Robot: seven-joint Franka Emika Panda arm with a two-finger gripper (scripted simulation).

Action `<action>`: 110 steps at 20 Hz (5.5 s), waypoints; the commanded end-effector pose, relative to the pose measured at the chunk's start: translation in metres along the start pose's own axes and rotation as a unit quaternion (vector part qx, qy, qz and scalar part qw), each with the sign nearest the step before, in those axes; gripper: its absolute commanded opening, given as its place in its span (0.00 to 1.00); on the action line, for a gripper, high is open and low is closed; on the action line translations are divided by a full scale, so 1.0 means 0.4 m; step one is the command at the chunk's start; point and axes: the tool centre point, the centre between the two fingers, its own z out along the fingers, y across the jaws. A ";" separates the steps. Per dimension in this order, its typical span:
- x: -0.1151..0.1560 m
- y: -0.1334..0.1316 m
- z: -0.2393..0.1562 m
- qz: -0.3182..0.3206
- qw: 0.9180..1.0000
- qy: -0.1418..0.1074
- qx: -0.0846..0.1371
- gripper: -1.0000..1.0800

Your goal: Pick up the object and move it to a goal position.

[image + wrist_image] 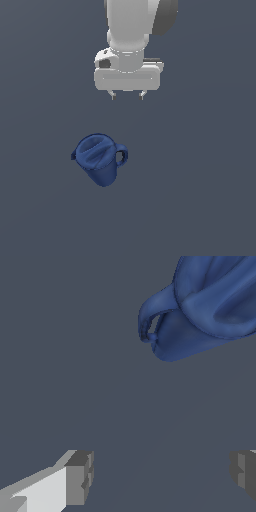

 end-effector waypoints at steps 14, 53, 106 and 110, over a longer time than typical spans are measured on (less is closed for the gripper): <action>0.038 -0.007 0.038 -0.090 0.994 -0.029 -0.047 0.62; 0.314 -0.075 0.252 -0.547 0.712 -0.281 -0.339 0.62; 0.361 0.007 0.314 -0.574 0.636 -0.340 -0.389 0.00; 0.359 -0.008 0.307 -0.574 0.636 -0.340 -0.389 0.00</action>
